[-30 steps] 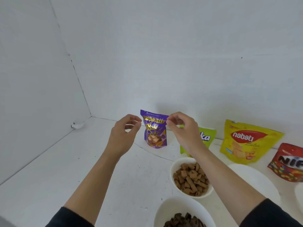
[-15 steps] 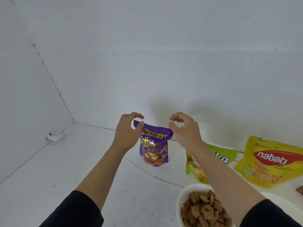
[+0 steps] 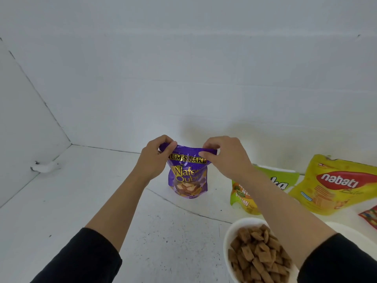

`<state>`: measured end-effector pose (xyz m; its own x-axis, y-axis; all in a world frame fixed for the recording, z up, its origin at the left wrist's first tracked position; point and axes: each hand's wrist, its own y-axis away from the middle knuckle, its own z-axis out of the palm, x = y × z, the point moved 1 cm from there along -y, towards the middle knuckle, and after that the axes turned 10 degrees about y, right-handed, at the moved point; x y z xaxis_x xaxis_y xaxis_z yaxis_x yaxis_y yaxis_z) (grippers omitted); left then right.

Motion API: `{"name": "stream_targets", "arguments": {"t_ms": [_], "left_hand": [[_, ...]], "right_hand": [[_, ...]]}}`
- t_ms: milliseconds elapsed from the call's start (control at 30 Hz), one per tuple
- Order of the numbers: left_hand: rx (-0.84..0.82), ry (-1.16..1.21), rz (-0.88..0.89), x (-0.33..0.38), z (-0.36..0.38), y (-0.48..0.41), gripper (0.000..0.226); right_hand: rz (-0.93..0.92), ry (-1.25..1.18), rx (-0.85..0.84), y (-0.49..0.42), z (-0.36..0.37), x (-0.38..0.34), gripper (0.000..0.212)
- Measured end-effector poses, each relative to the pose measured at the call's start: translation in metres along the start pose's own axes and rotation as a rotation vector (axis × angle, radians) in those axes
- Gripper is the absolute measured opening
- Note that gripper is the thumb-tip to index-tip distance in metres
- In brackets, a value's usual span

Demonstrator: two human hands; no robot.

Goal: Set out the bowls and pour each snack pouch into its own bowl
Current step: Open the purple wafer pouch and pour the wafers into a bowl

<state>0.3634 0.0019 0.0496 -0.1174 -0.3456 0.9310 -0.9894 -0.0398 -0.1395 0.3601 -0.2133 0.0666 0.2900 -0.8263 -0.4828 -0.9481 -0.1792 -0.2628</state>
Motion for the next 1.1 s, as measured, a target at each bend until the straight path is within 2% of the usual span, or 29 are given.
{"name": "stream_targets", "arguments": {"t_ms": [133,300,433,700,900,1100], "left_hand": [[0.050,-0.007,0.025,0.008,-0.013,0.017,0.023],[0.119,0.000,0.068,0.037,-0.047,0.048,0.021],[0.148,0.019,0.099,0.062,-0.082,0.084,0.020],[0.102,0.064,0.058,0.073,-0.142,0.175,0.018],[0.083,0.130,-0.003,0.038,-0.156,0.233,0.017],[0.070,0.217,-0.101,-0.007,-0.142,0.274,0.019]], "right_hand": [[-0.097,0.010,0.066,0.009,-0.002,-0.019,0.006],[-0.122,-0.143,0.159,0.022,-0.010,-0.053,0.003],[-0.090,-0.353,0.165,0.040,-0.016,-0.086,0.007],[-0.162,-0.553,0.073,0.102,-0.013,-0.140,0.020],[-0.096,-0.636,-0.046,0.152,0.019,-0.153,0.017],[-0.001,-0.614,-0.083,0.196,0.057,-0.150,0.028]]}}
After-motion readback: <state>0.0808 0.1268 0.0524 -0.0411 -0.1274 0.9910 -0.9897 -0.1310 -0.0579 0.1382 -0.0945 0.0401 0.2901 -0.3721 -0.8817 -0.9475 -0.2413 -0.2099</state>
